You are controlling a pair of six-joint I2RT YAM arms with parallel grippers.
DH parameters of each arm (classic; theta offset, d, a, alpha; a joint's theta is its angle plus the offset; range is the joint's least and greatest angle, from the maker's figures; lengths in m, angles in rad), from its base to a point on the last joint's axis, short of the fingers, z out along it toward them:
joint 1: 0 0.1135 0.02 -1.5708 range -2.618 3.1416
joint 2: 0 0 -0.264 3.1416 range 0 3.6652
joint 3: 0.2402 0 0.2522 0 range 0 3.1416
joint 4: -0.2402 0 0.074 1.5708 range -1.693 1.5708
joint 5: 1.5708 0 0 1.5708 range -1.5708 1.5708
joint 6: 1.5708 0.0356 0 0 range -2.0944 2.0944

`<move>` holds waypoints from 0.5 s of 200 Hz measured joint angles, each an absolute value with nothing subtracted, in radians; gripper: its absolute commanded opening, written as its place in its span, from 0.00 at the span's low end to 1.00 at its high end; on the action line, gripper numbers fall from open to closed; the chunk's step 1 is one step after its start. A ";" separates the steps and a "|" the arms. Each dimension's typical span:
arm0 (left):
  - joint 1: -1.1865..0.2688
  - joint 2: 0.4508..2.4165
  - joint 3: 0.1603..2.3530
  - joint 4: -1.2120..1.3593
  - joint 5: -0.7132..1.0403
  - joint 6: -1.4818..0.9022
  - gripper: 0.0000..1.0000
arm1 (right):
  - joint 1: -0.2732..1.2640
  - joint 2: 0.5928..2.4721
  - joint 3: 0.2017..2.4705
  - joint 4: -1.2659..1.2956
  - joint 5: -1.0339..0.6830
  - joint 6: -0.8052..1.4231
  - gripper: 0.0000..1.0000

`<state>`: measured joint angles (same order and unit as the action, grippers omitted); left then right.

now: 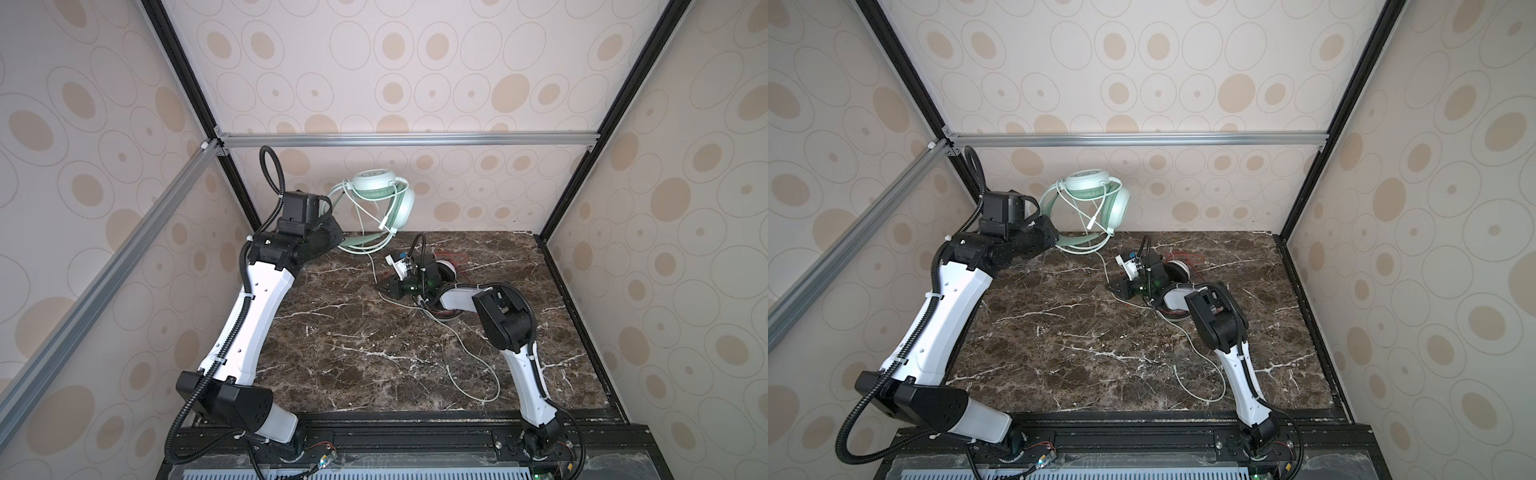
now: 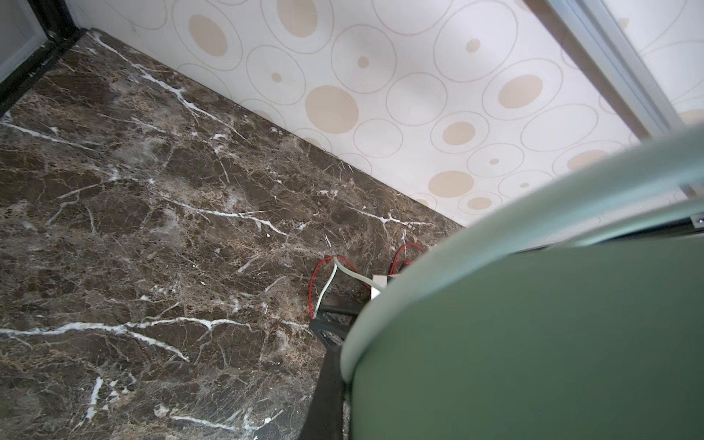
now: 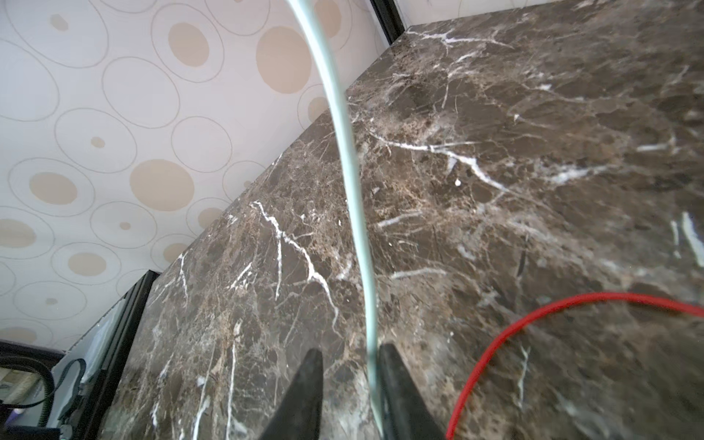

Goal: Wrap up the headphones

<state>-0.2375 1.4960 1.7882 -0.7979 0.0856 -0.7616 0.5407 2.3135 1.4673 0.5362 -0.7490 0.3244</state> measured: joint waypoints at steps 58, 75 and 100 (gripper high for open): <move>-0.199 1.489 1.758 -0.739 0.146 -0.767 0.00 | 0.560 2.231 1.298 0.567 -0.780 0.357 0.00; -0.197 1.486 1.743 -0.730 0.155 -0.767 0.00 | 0.564 2.174 1.243 0.583 -0.789 0.364 0.00; -0.196 1.480 1.724 -0.727 0.159 -0.767 0.00 | 0.566 2.084 1.158 0.601 -0.786 0.365 0.00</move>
<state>-0.1959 1.4803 1.7241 -0.7265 0.1593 -0.7673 0.5659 2.0842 1.1576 0.6010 -0.7860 0.3649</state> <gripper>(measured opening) 0.073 0.045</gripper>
